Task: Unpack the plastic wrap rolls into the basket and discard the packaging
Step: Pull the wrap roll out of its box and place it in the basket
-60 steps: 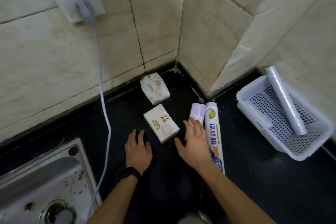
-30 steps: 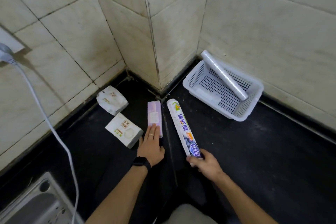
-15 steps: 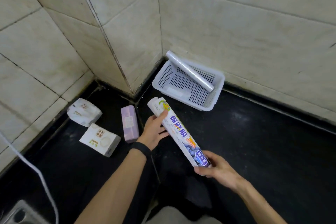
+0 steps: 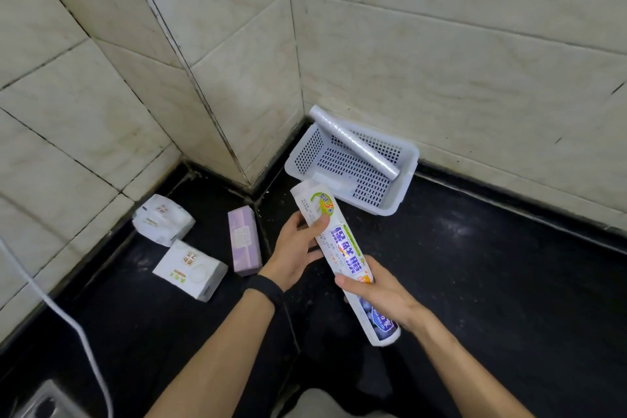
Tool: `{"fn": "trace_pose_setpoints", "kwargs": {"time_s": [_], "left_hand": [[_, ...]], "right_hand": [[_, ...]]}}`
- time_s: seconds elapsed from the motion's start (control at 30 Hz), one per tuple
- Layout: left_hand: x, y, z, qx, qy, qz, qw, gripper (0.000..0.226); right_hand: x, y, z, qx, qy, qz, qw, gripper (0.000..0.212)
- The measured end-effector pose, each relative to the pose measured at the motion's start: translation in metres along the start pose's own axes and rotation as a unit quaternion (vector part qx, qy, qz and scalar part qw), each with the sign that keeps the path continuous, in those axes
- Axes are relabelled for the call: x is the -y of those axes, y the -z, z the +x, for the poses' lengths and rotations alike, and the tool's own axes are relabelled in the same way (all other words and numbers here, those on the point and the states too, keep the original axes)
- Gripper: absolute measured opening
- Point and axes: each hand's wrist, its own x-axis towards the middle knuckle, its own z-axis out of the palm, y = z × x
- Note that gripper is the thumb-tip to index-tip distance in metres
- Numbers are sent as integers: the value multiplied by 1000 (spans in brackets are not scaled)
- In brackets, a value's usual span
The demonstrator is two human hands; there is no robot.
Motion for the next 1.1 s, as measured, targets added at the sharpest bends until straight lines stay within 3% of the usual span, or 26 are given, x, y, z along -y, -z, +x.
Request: {"fn": "trace_pose_setpoints", "kwargs": {"time_s": [0.13,0.47,0.7,0.93,1.1], "left_hand": [[-9,8,2,-4,16,15,1000,44],[-47,28,10,-24,0,71,997,33],[-55,31,20,-88,-12,-14,996,27],[-72,71,35,-166,-43,-100,980,51],[-80,100,40,-212,-65,-129,966,63]], "right_hand": [[-2,-2,7,39,-5,8,999,50],[-7,-4,12,16,-12,-84,996,45],[0,2,14,21,-25,-111,993,41],[-20,24,3,33,-54,-161,985,38],[-53,53,-4,-48,-91,-197,975,35]]}}
